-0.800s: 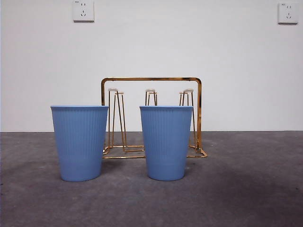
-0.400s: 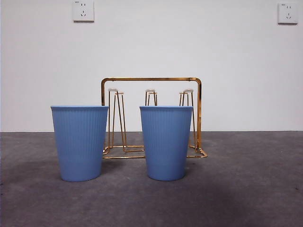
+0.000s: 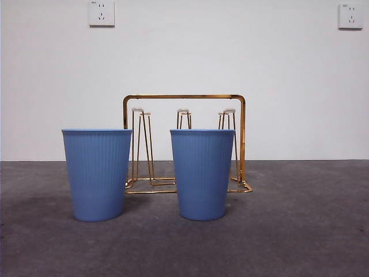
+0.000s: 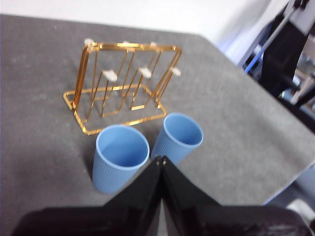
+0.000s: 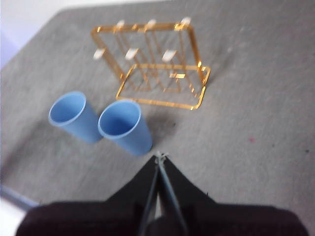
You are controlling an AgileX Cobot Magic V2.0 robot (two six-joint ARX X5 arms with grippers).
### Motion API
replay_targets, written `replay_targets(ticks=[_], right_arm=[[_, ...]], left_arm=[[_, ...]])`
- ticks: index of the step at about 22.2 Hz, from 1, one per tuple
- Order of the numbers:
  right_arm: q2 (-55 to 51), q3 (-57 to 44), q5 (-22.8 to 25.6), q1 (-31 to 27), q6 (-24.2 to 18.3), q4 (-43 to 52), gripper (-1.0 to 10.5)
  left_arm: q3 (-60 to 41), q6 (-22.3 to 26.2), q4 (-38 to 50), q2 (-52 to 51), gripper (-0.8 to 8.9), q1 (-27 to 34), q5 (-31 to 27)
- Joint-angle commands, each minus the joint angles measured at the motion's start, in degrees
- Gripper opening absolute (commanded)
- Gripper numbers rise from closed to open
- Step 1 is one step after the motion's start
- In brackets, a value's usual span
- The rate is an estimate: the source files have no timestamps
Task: Pick up cup 1,put cup 1 in the cup rack,pick up cup 2,put cup 2 in the cup rack
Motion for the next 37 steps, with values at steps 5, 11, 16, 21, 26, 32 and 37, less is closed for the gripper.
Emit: replay_targets(ticks=[5,11,16,21,26,32,37], right_arm=[[5.42,5.66,-0.74,0.11,-3.41,-2.27,0.0],[11.69,8.22,-2.21,2.43,-0.57,-2.12,5.1],[20.83,11.56,-2.12,10.84,-0.28,-1.57,5.1],[32.65,15.56,7.50,22.77,3.50,2.58,5.0],[48.00,20.63,20.35,31.63,5.68,4.61,5.0],[61.75,22.58,24.26,34.62,8.48,9.38,4.4],[66.71,22.58,24.61,34.73,8.57,10.27,3.7]], left_arm=[[1.44,3.69,-1.29,3.50,-0.04,-0.92,0.92],[1.44,1.14,0.94,6.38,4.72,-1.51,8.85],[1.51,-2.73,6.40,9.18,6.57,-1.60,16.31],[2.21,-3.58,7.69,11.30,6.56,-2.93,16.96],[2.43,-5.03,8.59,12.04,6.56,-4.24,19.69],[2.43,-6.75,8.57,12.26,6.56,-5.25,19.67],[2.43,-6.80,8.59,13.46,6.56,-6.58,19.67]])
